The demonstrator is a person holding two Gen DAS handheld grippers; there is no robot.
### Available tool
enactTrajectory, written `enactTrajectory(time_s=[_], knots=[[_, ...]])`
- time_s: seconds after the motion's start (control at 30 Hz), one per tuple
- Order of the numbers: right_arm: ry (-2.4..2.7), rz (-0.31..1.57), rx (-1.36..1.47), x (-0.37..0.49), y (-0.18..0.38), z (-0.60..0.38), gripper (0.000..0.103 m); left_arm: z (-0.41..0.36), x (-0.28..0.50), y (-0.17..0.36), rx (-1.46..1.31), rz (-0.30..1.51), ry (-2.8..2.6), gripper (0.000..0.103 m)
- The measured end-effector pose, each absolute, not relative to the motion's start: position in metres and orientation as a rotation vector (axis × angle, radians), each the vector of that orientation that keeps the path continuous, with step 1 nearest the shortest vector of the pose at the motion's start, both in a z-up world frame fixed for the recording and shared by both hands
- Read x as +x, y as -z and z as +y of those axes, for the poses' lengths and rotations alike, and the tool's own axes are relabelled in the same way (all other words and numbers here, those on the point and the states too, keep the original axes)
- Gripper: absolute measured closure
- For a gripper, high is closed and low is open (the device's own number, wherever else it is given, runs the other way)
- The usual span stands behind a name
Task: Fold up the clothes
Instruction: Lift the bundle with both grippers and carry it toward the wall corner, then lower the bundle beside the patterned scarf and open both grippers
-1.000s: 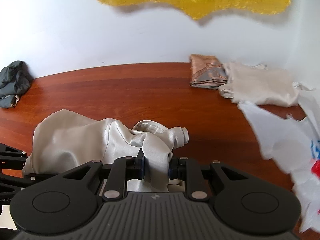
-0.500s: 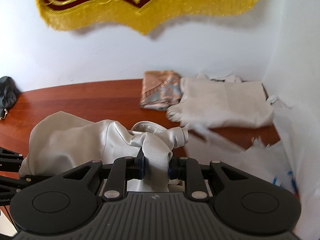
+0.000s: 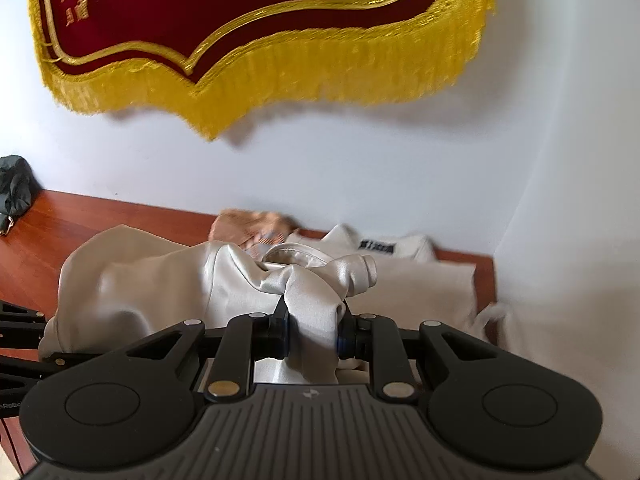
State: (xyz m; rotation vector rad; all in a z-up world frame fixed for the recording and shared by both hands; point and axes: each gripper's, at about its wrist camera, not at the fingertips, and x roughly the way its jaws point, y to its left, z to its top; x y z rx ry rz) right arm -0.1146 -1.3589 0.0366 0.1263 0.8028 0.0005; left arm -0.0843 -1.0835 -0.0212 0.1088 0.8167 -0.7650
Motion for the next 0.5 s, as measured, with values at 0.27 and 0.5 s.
enactTrajectory(time_s=[0.27, 0.5], knots=[[0.031, 0.786, 0.136, -0.07, -0.024, -1.417, 0.08, -1.133, -0.042, 0.039, 0.14, 0.86, 0.725, 0.09], [0.069, 0.813, 0.158, -0.041, 0.012, -1.438, 0.08, -1.174, -0.004, 0.058, 0.168, 0.905, 0.69, 0.09]])
